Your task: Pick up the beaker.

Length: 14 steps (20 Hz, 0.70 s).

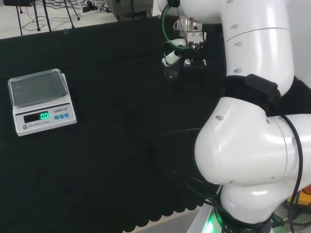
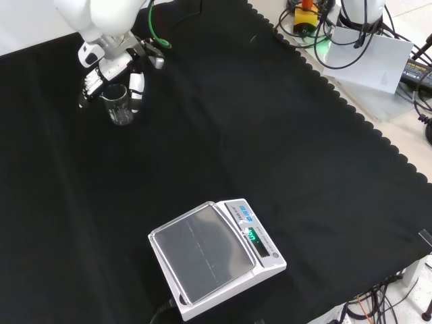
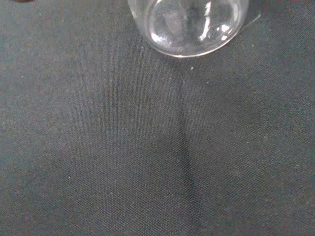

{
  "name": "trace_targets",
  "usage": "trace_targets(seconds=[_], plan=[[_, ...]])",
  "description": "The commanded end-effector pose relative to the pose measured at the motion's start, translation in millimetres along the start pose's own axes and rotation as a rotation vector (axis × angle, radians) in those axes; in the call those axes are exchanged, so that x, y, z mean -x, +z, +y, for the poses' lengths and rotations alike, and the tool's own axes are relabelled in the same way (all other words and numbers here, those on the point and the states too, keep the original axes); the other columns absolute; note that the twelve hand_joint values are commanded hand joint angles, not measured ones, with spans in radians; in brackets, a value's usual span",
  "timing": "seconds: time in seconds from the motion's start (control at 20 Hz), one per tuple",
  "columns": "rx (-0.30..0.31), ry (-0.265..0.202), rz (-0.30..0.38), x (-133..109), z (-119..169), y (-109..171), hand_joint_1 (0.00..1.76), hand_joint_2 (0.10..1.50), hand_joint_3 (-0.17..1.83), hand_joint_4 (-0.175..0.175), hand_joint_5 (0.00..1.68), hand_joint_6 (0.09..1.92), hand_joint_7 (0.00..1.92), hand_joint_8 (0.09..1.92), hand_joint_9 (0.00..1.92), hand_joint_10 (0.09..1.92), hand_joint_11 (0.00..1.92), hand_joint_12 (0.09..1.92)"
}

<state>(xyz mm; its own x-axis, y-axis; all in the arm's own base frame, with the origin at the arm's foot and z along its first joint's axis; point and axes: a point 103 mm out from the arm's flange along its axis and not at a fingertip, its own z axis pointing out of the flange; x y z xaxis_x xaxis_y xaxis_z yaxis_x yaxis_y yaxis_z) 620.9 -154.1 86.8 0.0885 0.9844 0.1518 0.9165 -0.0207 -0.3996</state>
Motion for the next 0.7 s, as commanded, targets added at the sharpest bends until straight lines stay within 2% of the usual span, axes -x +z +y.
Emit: trace_targets(seconds=[0.05, 0.2, 0.3, 0.45, 0.55, 0.6, 0.7], plan=[[-0.003, 0.006, -0.010, -2.0, 2.1, 4.5, 0.60, 0.85, -0.01, 0.082, 0.00, 0.09, 0.00, 0.30, 0.02, 0.81, 0.00, 1.25], [0.008, 0.018, -0.024, -4.9, 3.4, 5.2, 0.68, 0.86, 0.00, 0.079, 0.03, 0.09, 0.00, 0.46, 0.12, 0.87, 0.01, 1.44], [0.023, 0.020, -0.029, -6.6, 3.9, 5.8, 0.79, 0.89, 0.02, 0.070, 0.11, 0.09, 0.06, 0.60, 0.27, 0.87, 0.12, 1.50], [0.035, 0.015, -0.030, -8.0, 4.6, 6.0, 0.92, 0.91, 0.12, 0.052, 0.24, 0.09, 0.23, 0.76, 0.51, 0.86, 0.41, 1.42], [0.042, 0.012, -0.029, -8.7, 4.9, 5.5, 0.97, 0.82, 0.39, 0.040, 0.35, 0.10, 0.32, 0.83, 0.63, 0.84, 0.56, 1.34], [0.043, 0.010, -0.027, -8.6, 5.3, 5.3, 1.00, 0.78, 0.52, 0.035, 0.35, 0.29, 0.36, 0.87, 0.67, 0.84, 0.62, 1.31], [0.044, 0.009, -0.025, -8.4, 6.0, 4.7, 1.05, 0.74, 0.68, 0.026, 0.26, 0.82, 0.42, 0.95, 0.74, 0.88, 0.71, 1.26]])
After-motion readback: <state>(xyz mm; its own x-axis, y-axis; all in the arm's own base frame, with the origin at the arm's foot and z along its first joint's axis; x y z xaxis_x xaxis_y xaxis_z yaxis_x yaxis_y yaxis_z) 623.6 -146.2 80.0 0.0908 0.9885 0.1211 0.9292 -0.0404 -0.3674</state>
